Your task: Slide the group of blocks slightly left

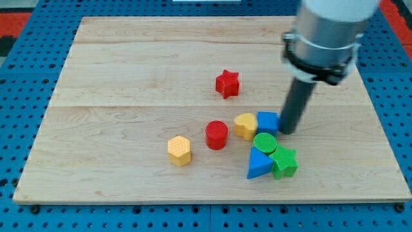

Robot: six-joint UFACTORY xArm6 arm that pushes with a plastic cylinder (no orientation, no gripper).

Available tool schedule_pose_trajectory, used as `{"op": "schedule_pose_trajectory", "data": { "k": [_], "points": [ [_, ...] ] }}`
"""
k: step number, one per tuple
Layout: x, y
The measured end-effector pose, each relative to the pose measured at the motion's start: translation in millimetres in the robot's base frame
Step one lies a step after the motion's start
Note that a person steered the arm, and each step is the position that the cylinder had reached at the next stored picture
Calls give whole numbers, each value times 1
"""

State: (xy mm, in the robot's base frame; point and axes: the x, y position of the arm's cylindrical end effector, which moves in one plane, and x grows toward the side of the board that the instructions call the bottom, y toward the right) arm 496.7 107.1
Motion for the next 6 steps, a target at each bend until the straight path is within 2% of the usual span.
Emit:
{"op": "schedule_pose_trajectory", "data": {
  "k": [1,2,3,4,5,6],
  "points": [
    [-11,-27],
    [-13,44],
    [47,96],
    [61,85],
    [59,46],
    [59,49]
  ]
}}
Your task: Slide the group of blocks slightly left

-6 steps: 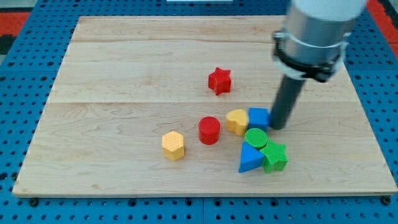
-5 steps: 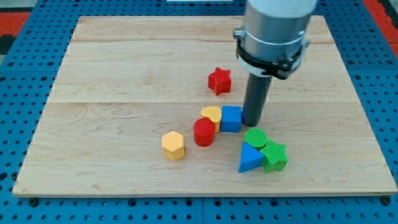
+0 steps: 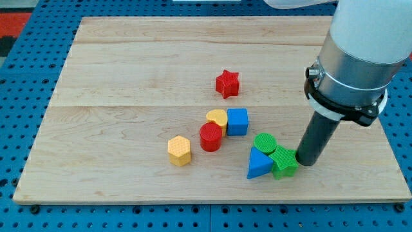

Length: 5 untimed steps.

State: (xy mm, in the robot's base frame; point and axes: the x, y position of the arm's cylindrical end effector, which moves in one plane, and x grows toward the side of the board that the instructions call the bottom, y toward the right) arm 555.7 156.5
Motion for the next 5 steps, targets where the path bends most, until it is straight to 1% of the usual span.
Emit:
{"op": "schedule_pose_trajectory", "data": {
  "k": [1,2,3,4,5],
  "points": [
    [7,22],
    [13,30],
    [13,-47],
    [12,-84],
    [-1,-105]
  ]
}}
